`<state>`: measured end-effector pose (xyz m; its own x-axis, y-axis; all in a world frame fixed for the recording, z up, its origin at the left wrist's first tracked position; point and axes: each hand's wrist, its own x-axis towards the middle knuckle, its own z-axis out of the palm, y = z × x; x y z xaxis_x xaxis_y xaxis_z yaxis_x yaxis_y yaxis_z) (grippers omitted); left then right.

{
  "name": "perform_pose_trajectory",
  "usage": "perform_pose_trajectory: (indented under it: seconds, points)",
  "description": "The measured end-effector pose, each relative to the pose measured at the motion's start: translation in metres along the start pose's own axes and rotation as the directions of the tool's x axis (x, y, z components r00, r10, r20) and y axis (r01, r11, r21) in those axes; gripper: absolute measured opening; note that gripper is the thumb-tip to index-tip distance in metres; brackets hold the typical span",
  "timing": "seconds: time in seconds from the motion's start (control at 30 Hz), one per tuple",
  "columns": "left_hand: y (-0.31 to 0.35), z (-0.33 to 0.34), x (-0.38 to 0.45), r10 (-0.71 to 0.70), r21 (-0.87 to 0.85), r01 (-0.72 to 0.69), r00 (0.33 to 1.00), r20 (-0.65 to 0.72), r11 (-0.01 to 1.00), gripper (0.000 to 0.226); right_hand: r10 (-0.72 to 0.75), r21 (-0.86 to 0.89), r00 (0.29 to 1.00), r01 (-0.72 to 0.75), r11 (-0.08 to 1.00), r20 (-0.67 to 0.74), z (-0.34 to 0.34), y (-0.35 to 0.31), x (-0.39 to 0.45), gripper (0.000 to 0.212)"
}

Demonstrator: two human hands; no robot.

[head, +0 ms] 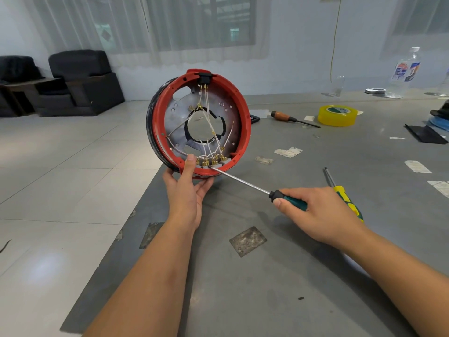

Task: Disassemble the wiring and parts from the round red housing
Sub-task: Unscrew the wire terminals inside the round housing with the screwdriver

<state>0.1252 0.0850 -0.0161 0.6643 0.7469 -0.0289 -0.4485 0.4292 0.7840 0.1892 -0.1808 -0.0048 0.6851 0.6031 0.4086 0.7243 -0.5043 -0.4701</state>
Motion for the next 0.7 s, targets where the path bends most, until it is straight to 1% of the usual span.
perform_pose_trajectory:
  seconds: [0.13,0.2,0.33,0.47,0.57,0.7]
  points:
    - [0.0005,-0.0018,0.0001,-0.012,0.022,0.011,1.0,0.02,1.0,0.06,0.015,0.012,1.0,-0.016,1.0,0.02,-0.0003,0.0037,0.0008,0.037]
    - [-0.0002,-0.0021,0.001,-0.014,0.036,0.012,0.999,0.038,0.999,0.059,0.025,0.027,0.999,-0.026,0.999,0.031,-0.0001,0.0057,0.0012,0.036]
    - [-0.0007,-0.0027,0.0022,-0.042,0.078,0.038,0.998,0.05,0.996,0.066,0.032,0.066,0.999,-0.035,0.997,0.041,0.0018,0.0082,0.001,0.039]
    - [-0.0008,-0.0038,0.0034,-0.052,0.022,0.051,0.998,0.047,0.998,0.063,0.011,0.078,0.998,-0.015,0.997,0.058,0.0038,0.0071,0.0007,0.038]
    - [-0.001,-0.0044,0.0047,-0.045,-0.021,0.046,0.998,0.044,0.999,0.061,0.008,0.071,0.999,-0.011,0.997,0.045,0.0026,0.0071,0.0019,0.035]
    - [-0.0003,-0.0048,0.0056,-0.046,-0.036,0.047,0.998,0.033,0.998,0.063,0.005,0.058,0.999,-0.007,0.998,0.035,0.0015,0.0072,0.0018,0.031]
